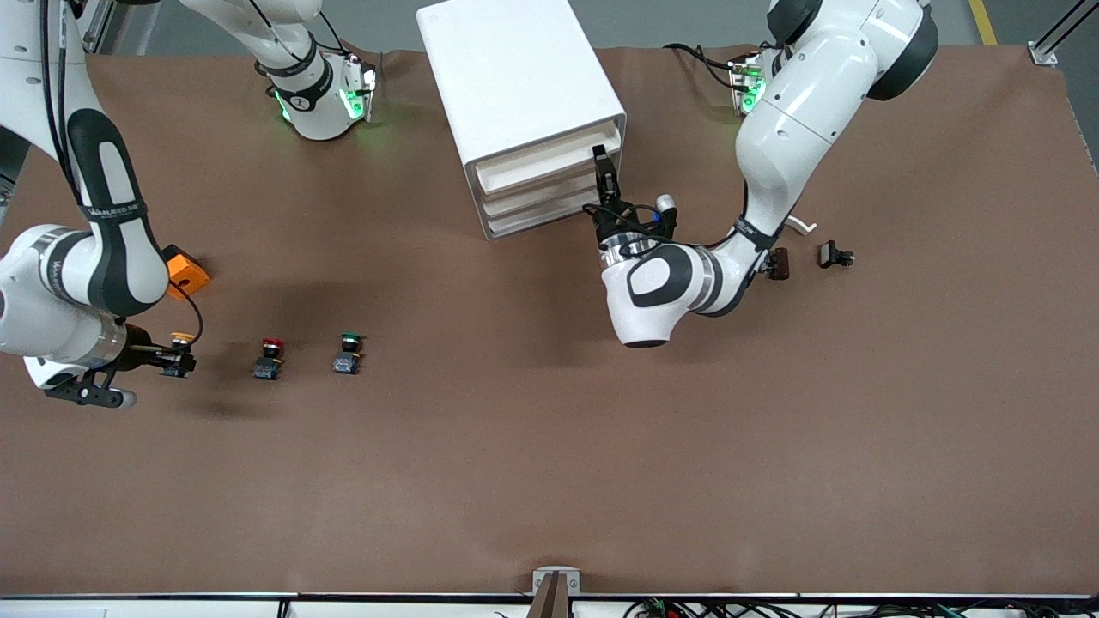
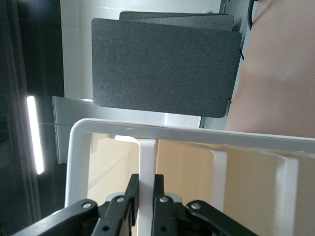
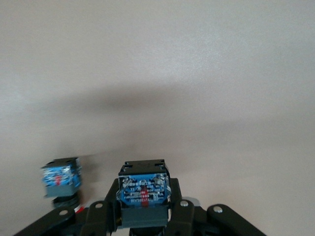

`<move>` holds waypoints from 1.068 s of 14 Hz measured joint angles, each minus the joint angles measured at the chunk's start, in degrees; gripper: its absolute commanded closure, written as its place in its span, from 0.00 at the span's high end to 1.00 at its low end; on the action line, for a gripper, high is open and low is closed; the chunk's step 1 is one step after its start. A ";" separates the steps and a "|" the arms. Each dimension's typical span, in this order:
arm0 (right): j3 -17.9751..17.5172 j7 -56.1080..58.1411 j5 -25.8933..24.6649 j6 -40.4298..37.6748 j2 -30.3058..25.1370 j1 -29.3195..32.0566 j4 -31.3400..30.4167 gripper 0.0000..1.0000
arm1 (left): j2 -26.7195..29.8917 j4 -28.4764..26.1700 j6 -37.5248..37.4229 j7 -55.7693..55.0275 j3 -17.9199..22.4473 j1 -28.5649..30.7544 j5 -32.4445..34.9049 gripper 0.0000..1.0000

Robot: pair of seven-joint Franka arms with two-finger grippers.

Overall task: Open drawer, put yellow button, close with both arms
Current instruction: 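Pull the top drawer open with the left gripper while the right lifts button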

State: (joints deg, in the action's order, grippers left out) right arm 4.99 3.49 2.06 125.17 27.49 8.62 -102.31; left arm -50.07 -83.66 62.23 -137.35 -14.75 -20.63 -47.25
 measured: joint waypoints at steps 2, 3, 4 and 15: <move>-0.17 -1.89 0.00 -6.59 -0.44 -0.56 3.87 0.00 | 0.00 0.73 -0.02 0.00 0.38 1.22 -0.05 0.13; -0.20 -3.20 0.00 -9.77 -0.48 -1.00 5.79 0.00 | -0.01 1.14 0.01 0.00 0.50 1.85 -0.05 0.13; -0.26 -4.63 0.01 -12.59 -0.52 -1.54 7.49 0.00 | -0.01 1.45 0.04 0.00 0.66 2.35 -0.05 0.13; -0.84 -37.34 2.41 -34.59 -12.31 -17.29 11.64 0.00 | -0.20 4.47 0.45 -0.31 1.14 7.24 0.20 0.13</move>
State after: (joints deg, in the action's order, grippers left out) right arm 4.15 -33.85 4.47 90.57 15.17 -8.67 -90.67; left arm -50.27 -79.19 62.68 -137.67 -13.61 -13.39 -47.06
